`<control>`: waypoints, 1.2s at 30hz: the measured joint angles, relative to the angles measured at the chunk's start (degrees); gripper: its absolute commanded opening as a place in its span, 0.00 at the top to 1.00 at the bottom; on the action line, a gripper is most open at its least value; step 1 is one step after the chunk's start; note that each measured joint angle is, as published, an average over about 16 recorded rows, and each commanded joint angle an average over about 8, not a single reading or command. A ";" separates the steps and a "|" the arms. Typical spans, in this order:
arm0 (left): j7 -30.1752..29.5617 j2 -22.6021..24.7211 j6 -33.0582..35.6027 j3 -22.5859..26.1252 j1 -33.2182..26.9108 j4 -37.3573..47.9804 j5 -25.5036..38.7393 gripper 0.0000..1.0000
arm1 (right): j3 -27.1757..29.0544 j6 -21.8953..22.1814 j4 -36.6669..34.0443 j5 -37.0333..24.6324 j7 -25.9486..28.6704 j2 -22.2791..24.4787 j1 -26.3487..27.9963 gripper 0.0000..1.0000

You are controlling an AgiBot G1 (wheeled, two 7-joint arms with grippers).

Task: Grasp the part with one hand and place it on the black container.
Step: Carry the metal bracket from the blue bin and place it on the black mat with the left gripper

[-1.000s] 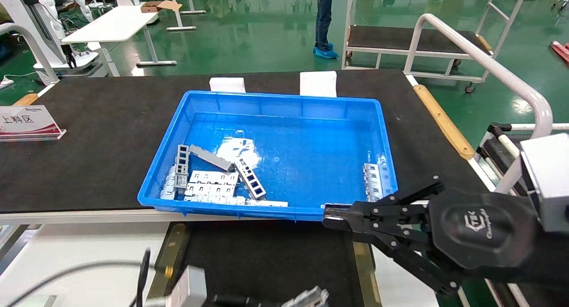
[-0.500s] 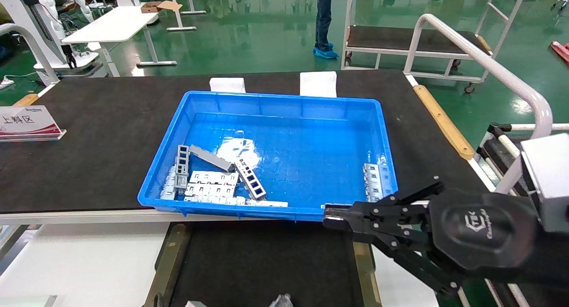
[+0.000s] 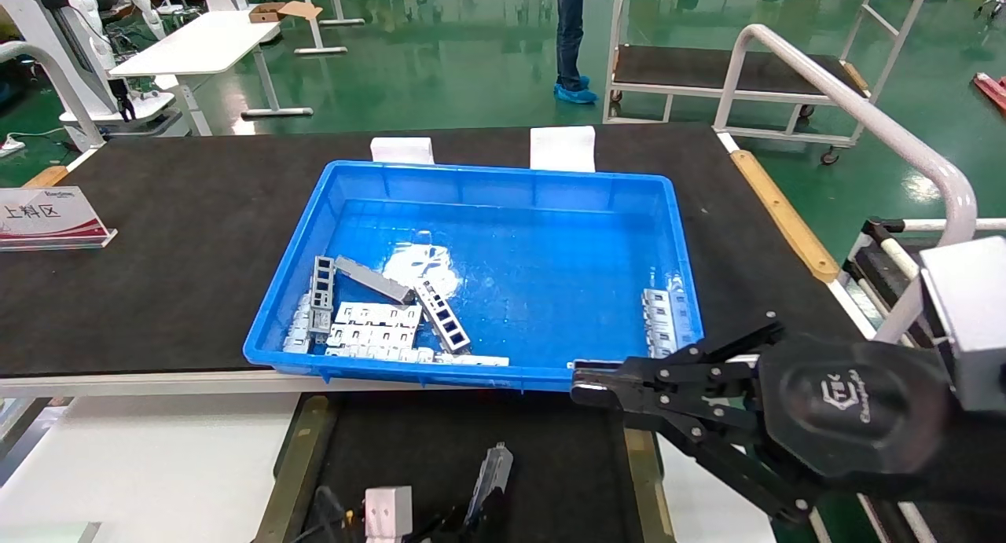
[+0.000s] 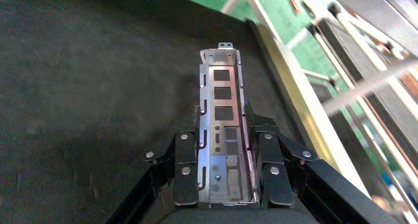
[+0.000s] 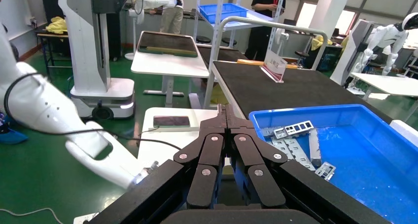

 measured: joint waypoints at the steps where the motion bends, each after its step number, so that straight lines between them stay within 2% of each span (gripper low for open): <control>1: 0.64 1.23 -0.34 -1.06 0.04 0.79 0.17 1.00 | 0.00 0.00 0.00 0.00 0.00 0.00 0.00 1.00; 8: 3.95 7.43 -1.90 -6.34 -0.59 5.81 0.68 1.00 | 0.00 0.00 0.00 0.00 0.00 0.00 0.00 1.00; 14: 5.08 9.34 -2.59 -7.37 -1.79 8.66 -0.30 1.00 | 0.00 0.00 0.00 0.00 0.00 0.00 0.00 1.00; 16: 5.20 9.47 -2.81 -7.13 -2.26 9.33 -0.86 0.92 | 0.00 0.00 0.00 0.00 0.00 0.00 0.00 0.99; 17: 5.24 9.51 -2.91 -6.95 -2.49 9.64 -1.16 0.84 | 0.00 0.00 0.00 0.00 0.00 0.00 0.00 0.93; 23: 5.34 9.59 -3.34 -5.50 -3.86 11.44 -3.07 0.12 | -0.01 0.00 0.00 0.00 0.00 0.00 0.00 0.18; 25: 5.34 9.60 -3.43 -4.95 -4.27 12.03 -3.71 0.01 | -0.01 0.00 0.00 0.00 0.00 0.00 0.00 0.00; 36: 5.21 9.58 -3.61 -1.68 -6.28 14.73 -7.03 0.00 | -0.01 0.00 0.00 0.01 0.00 0.00 0.00 0.00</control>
